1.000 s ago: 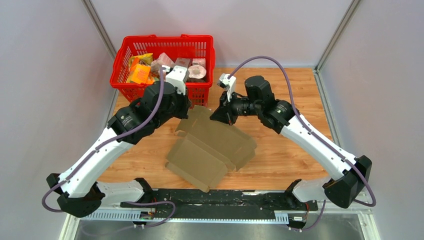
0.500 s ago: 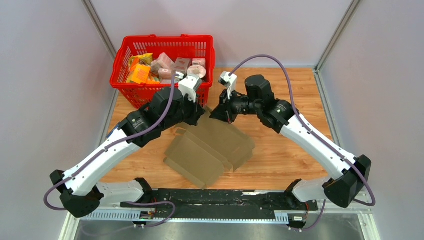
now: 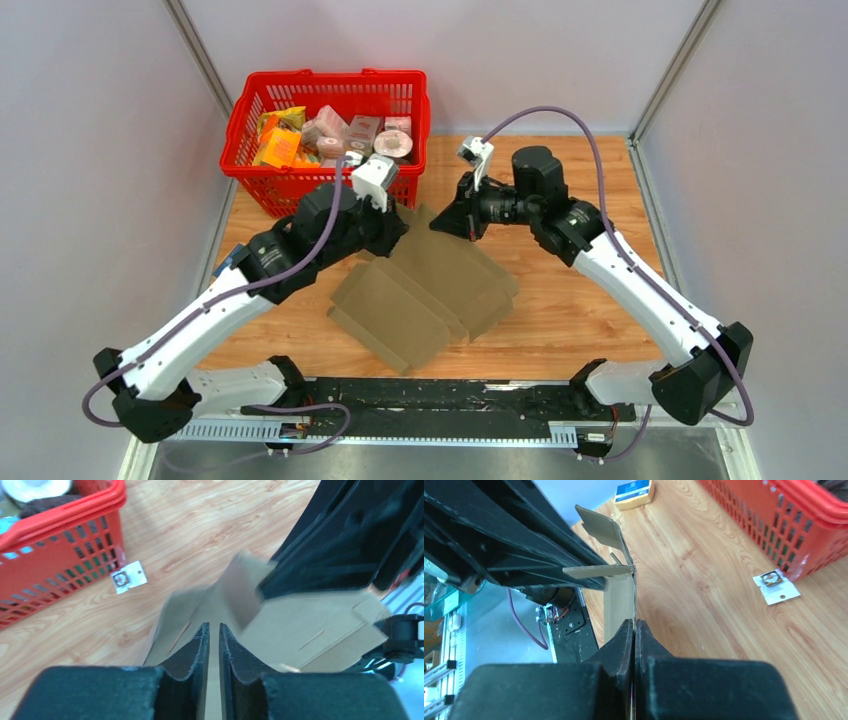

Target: Fold the paper box

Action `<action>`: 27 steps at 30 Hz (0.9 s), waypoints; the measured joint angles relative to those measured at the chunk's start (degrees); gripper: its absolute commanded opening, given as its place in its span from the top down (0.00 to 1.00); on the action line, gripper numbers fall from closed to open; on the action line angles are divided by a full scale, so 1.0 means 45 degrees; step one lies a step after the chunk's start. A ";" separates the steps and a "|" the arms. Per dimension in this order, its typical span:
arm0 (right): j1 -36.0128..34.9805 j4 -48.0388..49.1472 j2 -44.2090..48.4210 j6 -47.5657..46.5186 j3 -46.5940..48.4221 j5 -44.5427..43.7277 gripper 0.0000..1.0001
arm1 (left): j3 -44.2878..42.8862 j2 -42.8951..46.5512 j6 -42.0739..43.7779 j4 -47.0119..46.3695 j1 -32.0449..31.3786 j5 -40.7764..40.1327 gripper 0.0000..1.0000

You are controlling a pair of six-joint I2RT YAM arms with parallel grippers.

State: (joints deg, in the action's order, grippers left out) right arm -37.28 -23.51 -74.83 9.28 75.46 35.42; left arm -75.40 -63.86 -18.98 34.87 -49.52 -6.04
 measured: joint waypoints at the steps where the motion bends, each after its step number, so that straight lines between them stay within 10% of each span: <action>1: 0.0204 0.0039 0.0117 0.0039 -0.0039 0.0219 1.00 | 0.0121 0.0253 0.0083 0.0024 0.0000 -0.0146 0.70; 11: 0.1156 0.0340 0.1039 0.0243 -0.0384 0.1593 1.00 | 0.3764 0.5940 -0.1175 0.0816 0.3808 0.0408 0.68; 27: 0.1161 0.1001 0.1035 0.1103 -0.0583 0.2132 1.00 | 0.6455 0.3866 -0.4265 -0.2603 0.6120 0.6523 0.98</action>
State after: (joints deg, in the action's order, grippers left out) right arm -32.05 -19.00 -70.17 14.24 72.84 45.01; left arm -46.35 -46.46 -38.17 23.16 -21.98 23.31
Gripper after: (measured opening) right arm 0.010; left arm 0.034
